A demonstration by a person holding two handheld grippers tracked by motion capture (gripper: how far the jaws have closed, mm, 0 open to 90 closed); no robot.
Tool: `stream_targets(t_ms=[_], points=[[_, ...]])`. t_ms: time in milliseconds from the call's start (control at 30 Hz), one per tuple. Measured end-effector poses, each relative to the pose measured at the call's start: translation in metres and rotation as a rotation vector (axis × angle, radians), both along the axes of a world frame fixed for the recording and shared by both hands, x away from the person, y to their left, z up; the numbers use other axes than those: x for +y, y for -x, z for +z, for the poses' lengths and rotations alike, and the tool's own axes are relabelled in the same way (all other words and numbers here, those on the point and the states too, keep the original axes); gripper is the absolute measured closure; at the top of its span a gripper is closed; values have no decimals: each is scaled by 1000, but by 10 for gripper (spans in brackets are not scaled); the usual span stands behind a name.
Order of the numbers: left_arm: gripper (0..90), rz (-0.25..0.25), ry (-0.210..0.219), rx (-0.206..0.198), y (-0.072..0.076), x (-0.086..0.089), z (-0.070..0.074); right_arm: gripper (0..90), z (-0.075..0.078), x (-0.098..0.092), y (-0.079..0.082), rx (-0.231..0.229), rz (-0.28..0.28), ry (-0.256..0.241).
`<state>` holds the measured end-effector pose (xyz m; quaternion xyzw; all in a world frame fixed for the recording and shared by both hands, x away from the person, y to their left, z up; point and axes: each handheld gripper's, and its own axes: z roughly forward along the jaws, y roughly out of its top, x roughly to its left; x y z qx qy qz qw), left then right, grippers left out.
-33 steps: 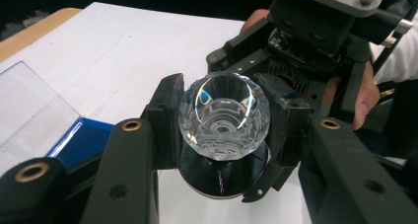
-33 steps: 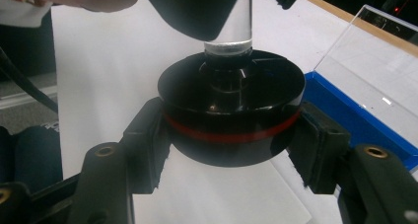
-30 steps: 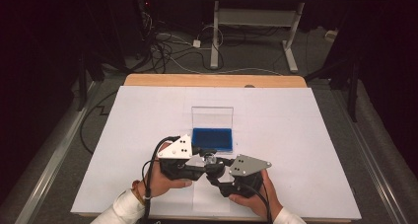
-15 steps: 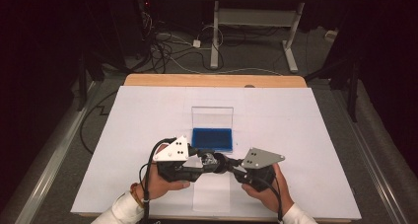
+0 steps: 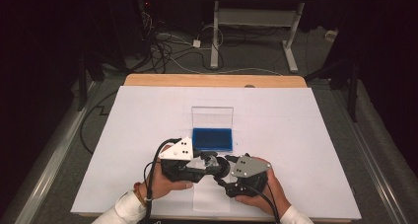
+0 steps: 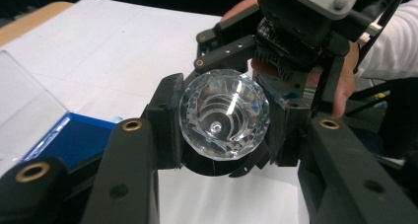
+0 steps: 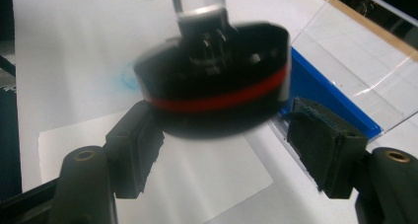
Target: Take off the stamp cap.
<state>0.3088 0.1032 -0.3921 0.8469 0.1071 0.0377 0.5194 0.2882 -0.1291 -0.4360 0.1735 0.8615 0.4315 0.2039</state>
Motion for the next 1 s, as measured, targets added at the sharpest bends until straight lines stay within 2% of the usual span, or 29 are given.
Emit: stream_targets(t_ms=[133, 200, 367, 567, 1000], points=[[550, -7, 2, 14, 0, -3, -2, 311, 1, 1, 2, -19, 12, 2], [550, -8, 2, 16, 0, -3, -2, 367, 2, 0, 2, -21, 31, -12], [550, -10, 9, 32, -1, -2, -3, 378, 3, 2, 4, -25, 34, 19], [549, -17, 20, 43, -2, -1, -1, 383, 5, 3, 6, -23, 35, 28], [549, -36, 10, 65, -2, -5, -1, 389, 8, 7, 9, -5, 46, 99]])
